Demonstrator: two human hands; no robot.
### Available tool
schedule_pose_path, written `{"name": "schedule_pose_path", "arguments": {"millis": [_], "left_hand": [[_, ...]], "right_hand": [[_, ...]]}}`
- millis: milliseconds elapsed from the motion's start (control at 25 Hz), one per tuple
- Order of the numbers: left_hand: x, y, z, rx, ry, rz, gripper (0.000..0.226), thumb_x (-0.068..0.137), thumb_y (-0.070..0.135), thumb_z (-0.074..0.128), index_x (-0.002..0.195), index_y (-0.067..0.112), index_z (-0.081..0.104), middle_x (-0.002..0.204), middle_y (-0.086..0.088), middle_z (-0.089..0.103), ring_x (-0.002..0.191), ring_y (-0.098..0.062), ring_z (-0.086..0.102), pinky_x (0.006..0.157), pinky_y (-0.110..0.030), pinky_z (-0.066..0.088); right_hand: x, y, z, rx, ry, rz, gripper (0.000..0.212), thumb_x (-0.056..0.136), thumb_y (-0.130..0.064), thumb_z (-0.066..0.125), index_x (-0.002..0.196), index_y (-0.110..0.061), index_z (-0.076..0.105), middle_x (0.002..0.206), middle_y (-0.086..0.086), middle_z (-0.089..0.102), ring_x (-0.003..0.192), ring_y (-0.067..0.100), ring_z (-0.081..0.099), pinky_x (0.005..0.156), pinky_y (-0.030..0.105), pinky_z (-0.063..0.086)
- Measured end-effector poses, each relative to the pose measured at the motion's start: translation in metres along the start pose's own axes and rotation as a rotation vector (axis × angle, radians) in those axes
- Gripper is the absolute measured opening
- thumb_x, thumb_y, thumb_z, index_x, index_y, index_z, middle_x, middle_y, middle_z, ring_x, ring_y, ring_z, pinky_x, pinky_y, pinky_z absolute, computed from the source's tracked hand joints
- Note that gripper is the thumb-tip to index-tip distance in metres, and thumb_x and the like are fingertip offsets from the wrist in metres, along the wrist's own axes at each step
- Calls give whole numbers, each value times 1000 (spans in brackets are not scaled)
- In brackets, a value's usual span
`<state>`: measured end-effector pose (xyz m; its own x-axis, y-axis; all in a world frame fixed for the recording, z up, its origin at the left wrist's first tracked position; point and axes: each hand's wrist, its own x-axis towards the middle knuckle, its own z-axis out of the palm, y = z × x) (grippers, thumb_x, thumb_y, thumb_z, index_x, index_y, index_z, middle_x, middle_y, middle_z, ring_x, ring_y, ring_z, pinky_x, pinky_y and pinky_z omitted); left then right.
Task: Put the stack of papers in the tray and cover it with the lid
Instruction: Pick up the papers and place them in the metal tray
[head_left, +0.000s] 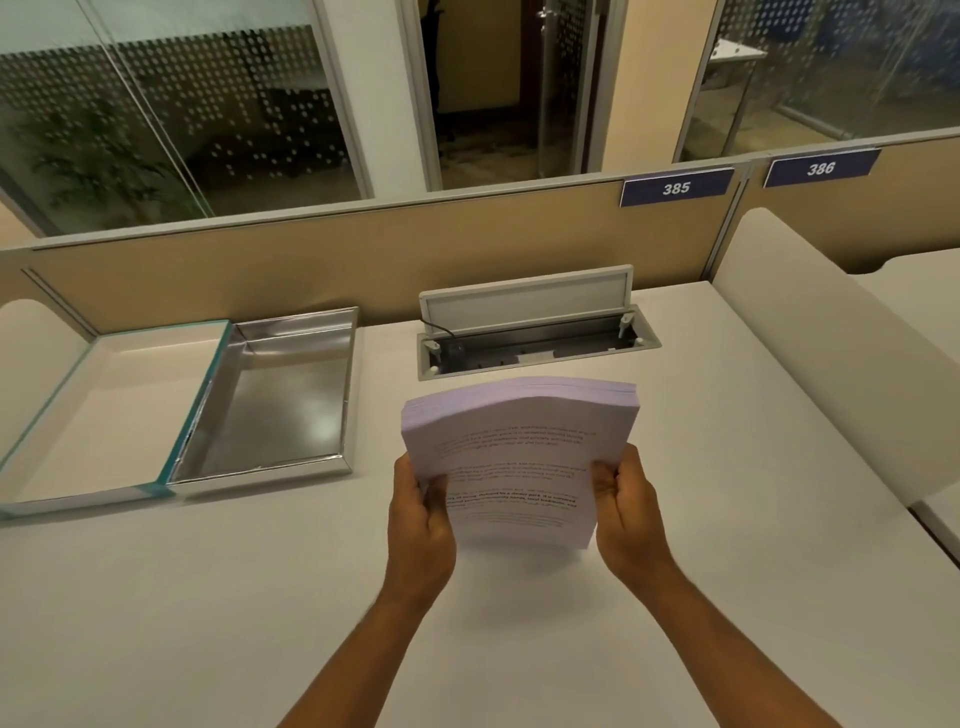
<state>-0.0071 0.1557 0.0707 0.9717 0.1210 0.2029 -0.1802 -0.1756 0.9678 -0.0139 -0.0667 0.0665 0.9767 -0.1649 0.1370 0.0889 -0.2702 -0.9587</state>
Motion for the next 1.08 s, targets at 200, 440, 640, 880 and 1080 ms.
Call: {"name": "schedule_pose_path", "arguments": {"millis": [200,440,640,880,1080], "left_hand": [[-6,-13,-11,-10,-43,-35,57,103,8,44,128,59,47,116,30,64,114,-1,63,86,-10,56],[-7,-22,-16,54,-99,-9,54,108,15,39,132,64,43,121,37,61,117,5,62,88,-5,52],[-7,-32,-25,179,-155,18,66,105,13,39,131,73,37,122,47,59,116,9,62,84,-2,51],[11,-41,-34,137,-151,-54,50,109,4,41,128,49,54,118,36,69,114,4,67,85,-7,56],[45,-40,-72,69,-145,-149,34,111,14,47,140,22,63,124,11,77,113,-12,75,89,-27,65]], "right_hand": [[-10,5,5,-24,-30,3,37,108,-35,34,114,-70,48,113,-33,67,106,-3,67,75,9,54],[-19,25,3,-95,-86,11,23,105,-55,31,122,-68,41,122,-35,63,116,-3,64,83,9,55],[-28,42,6,-157,-79,29,22,106,-47,32,117,-63,43,122,-33,62,114,2,64,84,13,56],[-6,35,7,-193,-96,58,19,107,-42,35,115,-51,50,116,-30,67,106,3,69,80,30,62],[33,11,36,-169,-181,117,25,110,-41,41,123,-30,58,108,-19,74,99,8,74,81,42,66]]}}
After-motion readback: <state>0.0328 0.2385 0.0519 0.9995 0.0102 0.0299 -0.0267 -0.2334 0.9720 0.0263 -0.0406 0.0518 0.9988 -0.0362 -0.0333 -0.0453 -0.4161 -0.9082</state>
